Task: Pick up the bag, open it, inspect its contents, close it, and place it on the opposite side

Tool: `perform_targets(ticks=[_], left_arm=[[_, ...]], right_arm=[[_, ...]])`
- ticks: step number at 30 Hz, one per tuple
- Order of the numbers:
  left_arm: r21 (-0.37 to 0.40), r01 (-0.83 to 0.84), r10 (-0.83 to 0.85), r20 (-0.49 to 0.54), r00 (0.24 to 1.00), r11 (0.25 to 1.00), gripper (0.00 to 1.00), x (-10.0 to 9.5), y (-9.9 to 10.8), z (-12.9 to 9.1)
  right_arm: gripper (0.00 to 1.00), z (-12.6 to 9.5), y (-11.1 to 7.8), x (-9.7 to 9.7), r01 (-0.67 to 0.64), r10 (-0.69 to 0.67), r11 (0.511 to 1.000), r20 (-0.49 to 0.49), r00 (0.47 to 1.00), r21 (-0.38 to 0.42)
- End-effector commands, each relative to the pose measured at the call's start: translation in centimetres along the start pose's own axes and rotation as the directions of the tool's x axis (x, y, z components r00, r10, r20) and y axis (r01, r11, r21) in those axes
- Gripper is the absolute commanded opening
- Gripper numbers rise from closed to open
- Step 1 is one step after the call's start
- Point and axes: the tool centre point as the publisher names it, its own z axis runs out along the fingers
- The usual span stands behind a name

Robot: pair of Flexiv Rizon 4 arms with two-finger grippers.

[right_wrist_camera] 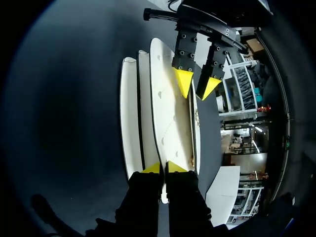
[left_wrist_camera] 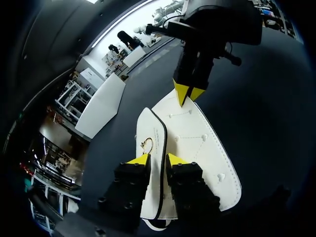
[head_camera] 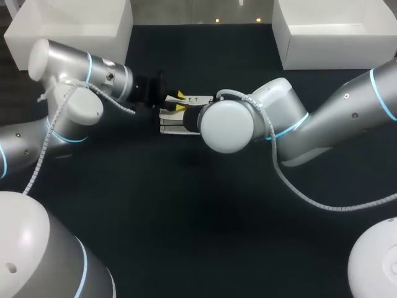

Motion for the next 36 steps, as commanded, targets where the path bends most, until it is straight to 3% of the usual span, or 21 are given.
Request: perform_targets(ticks=[1,10,18,24,32,36], left_arm=[[-0.011,-0.004,0.004,-0.001,1.000,1.000,0.00,-0.3,0.1,0.2],[-0.021,-0.002,0.001,-0.040,0.999,1.000,0.00,0.2,0.4,0.6],[-0.059,0.068,-0.071,-0.039,0.997,0.996,0.00,0.4,2.1,1.4],[-0.039,0.047,-0.048,-0.043,0.998,0.998,0.00,0.6,1.3,1.2],[-0.058,0.062,-0.064,-0.030,0.997,0.996,0.00,0.4,2.4,0.9],[-0.025,0.024,-0.025,-0.046,0.999,0.999,0.00,0.6,1.6,0.9]], right_arm=[[0.00,0.0,0.0,0.1,0.000,0.000,1.000,0.003,1.000,0.001],[0.00,0.0,0.0,0.1,0.000,0.000,1.000,0.003,1.000,0.001],[0.00,0.0,0.0,0.1,0.000,0.000,1.000,0.003,1.000,0.001],[0.00,0.0,0.0,0.1,0.000,0.000,1.000,0.003,1.000,0.001],[0.00,0.0,0.0,0.1,0.000,0.000,1.000,0.003,1.000,0.001],[0.00,0.0,0.0,0.1,0.000,0.000,1.000,0.003,1.000,0.001]])
